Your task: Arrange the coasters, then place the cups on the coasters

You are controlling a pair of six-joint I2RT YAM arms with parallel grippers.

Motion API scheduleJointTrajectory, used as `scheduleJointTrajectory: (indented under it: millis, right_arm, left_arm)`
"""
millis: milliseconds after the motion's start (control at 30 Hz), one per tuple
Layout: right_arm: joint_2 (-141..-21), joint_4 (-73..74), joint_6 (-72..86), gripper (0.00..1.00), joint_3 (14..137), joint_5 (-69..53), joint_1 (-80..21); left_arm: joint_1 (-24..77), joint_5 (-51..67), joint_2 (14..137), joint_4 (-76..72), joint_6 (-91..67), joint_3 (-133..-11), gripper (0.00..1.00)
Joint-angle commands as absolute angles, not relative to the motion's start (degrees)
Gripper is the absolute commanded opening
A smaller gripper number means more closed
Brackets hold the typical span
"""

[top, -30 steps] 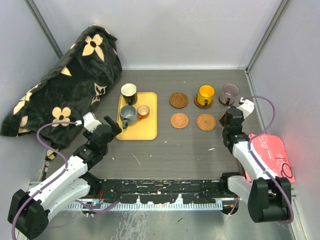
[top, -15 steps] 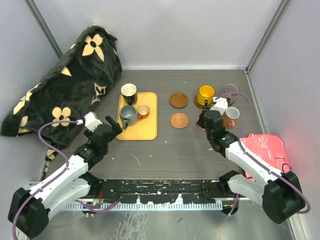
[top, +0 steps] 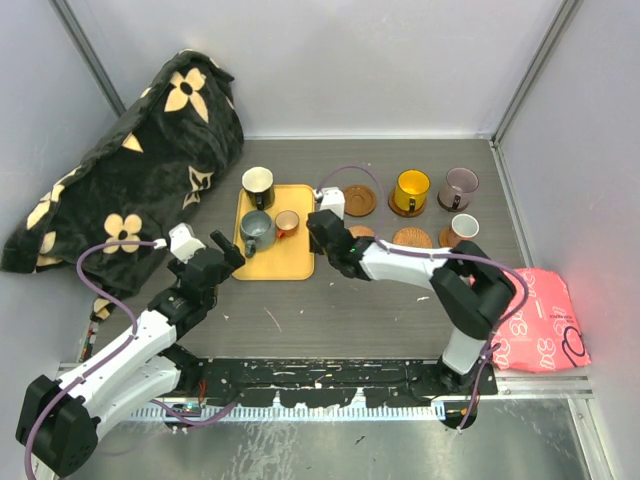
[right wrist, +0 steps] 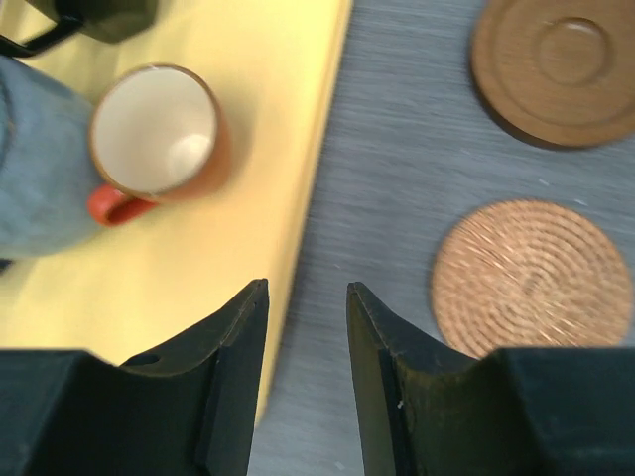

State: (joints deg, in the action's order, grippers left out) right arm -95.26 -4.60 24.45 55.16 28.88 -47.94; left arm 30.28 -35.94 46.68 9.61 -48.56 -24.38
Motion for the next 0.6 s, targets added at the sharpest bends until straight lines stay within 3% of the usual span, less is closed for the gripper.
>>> scheduleJointTrajectory:
  millis: [0, 567]
  right_arm:
    - [-101.1, -6.5, 26.6, 0.43, 64.9, 25.8, -48.3]
    - [-113.0, -3.7, 28.7, 0.43, 78.7, 21.5, -51.7]
  left_arm:
    - [30.1, -37.3, 46.5, 6.7, -47.7, -24.9, 0.98]
    - [30.1, -37.3, 47.7, 6.4, -48.3, -25.1, 0.98]
